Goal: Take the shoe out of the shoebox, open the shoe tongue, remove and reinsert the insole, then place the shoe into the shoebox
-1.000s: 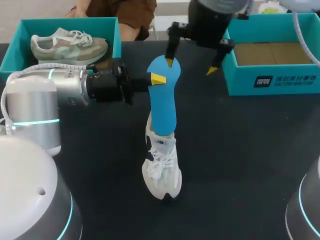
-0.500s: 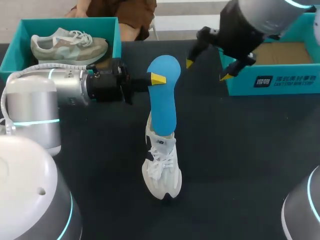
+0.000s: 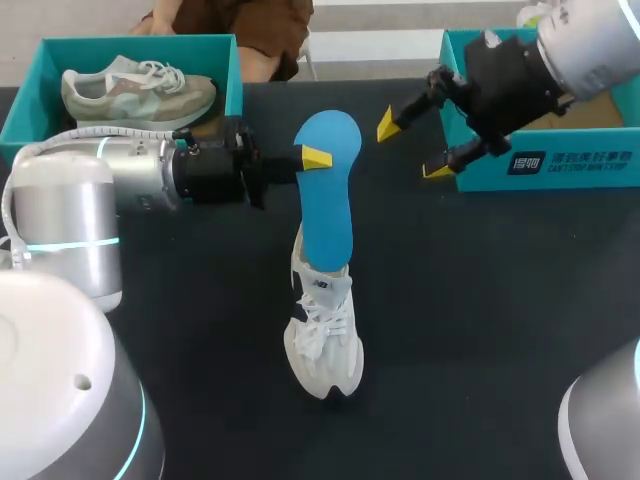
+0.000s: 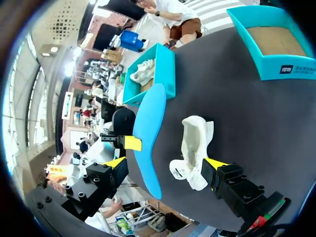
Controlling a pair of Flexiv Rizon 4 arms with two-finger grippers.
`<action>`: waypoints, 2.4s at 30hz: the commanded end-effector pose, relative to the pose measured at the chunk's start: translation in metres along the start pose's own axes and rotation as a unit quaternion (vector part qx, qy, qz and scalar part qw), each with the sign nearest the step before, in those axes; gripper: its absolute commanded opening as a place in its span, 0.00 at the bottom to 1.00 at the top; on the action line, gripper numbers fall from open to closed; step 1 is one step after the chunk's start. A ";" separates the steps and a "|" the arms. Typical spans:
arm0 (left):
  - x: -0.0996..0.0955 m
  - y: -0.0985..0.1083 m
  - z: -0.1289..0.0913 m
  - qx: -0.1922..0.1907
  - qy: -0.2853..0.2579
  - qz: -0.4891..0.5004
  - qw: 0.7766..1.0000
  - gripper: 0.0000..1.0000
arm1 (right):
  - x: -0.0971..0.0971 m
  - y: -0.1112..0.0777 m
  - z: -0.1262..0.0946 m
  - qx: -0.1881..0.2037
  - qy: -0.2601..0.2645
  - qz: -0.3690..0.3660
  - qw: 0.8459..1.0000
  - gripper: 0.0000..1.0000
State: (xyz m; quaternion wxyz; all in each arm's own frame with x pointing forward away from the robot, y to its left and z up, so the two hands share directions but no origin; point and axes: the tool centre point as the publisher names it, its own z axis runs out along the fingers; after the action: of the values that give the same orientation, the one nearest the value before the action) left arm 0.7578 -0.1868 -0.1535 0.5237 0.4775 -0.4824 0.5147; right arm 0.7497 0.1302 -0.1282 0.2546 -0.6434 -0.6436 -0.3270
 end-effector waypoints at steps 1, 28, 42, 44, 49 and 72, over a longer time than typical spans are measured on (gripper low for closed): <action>0.000 0.002 -0.001 0.001 0.000 0.001 1.000 0.00 | -0.004 -0.001 0.007 0.003 0.182 0.003 0.983 1.00; 0.000 0.002 -0.001 0.001 0.000 0.001 1.000 0.00 | -0.012 -0.013 0.001 -0.001 0.269 0.011 0.963 1.00; 0.000 0.002 -0.001 0.001 0.000 0.001 1.000 0.00 | -0.025 -0.017 -0.014 0.004 0.278 0.009 0.960 1.00; 0.000 0.002 -0.001 0.001 0.000 0.001 1.000 0.00 | -0.025 -0.017 -0.014 0.004 0.282 0.008 0.960 1.00; 0.000 0.002 -0.001 0.001 0.000 0.001 1.000 0.00 | -0.025 -0.017 -0.014 0.004 0.282 0.008 0.960 1.00; 0.013 -0.011 -0.003 -0.044 0.062 0.488 0.870 0.00 | -0.025 -0.017 -0.014 0.004 0.282 0.008 0.960 1.00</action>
State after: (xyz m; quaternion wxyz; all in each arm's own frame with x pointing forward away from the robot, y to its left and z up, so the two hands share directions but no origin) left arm 0.7651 -0.1839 -0.1383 0.4221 0.3445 -0.5769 0.6085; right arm 0.7320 0.1023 -0.1387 0.4308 -0.5284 -0.5422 -0.4911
